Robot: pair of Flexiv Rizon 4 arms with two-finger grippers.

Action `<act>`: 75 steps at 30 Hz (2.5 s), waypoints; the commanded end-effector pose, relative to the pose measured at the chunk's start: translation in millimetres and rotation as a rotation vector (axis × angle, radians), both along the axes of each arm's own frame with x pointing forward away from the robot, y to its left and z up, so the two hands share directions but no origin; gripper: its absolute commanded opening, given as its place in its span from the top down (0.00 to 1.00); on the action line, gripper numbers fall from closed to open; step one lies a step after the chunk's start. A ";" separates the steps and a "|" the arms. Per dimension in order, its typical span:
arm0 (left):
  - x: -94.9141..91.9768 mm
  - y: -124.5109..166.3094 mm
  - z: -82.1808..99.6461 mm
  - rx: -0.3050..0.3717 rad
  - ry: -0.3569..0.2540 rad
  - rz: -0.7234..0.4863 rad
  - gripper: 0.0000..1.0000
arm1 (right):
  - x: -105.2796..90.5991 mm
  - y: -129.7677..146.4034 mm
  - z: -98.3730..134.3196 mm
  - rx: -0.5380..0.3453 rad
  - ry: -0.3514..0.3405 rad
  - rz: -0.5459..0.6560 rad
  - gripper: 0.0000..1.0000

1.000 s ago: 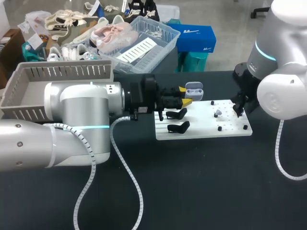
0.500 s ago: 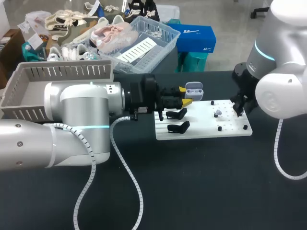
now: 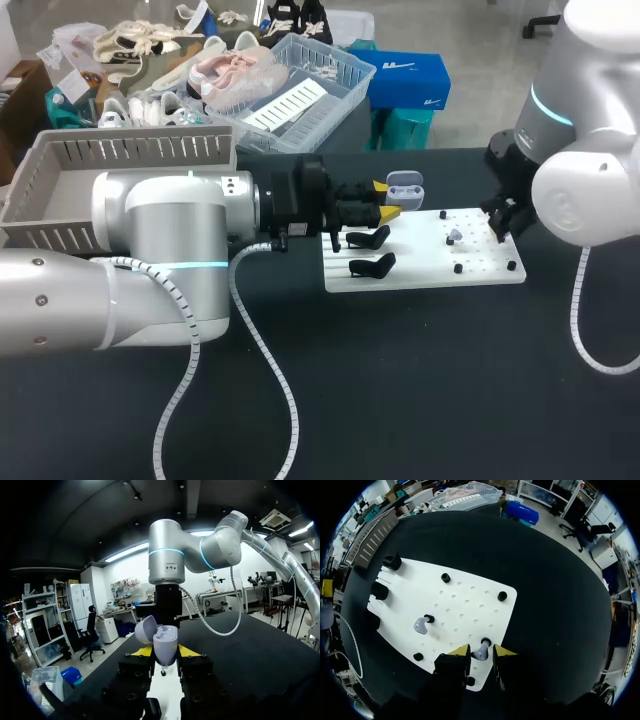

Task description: Pick up each earbud case from the left stands, insert the matching earbuds, close the lid, and place the case in the box.

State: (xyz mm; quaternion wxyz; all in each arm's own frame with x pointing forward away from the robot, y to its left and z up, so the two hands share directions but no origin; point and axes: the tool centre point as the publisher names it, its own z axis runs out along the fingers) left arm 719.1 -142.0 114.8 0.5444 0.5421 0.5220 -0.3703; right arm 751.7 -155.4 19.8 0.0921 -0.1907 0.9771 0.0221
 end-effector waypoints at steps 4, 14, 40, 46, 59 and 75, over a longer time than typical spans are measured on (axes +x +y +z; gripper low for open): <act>-0.4 0.0 -0.5 -0.003 -0.002 0.003 1.00 | -2.4 -0.4 0.4 -0.005 0.003 -0.008 0.77; -0.4 0.0 -0.5 -0.003 -0.002 0.003 1.00 | -4.6 -0.2 1.0 -0.009 0.011 -0.015 0.87; -0.4 0.0 -0.5 -0.003 -0.002 0.003 1.00 | -28.7 7.9 54.1 0.017 -0.085 -0.019 1.00; -0.4 0.0 -0.5 -0.003 -0.002 0.003 1.00 | -33.6 18.4 73.5 0.024 -0.118 0.046 1.00; -0.4 0.0 -0.5 -0.003 -0.002 0.003 1.00 | -33.6 18.4 73.5 0.024 -0.118 0.046 1.00; -0.4 0.0 -0.5 -0.003 -0.002 0.003 1.00 | -33.6 18.4 73.5 0.024 -0.118 0.046 1.00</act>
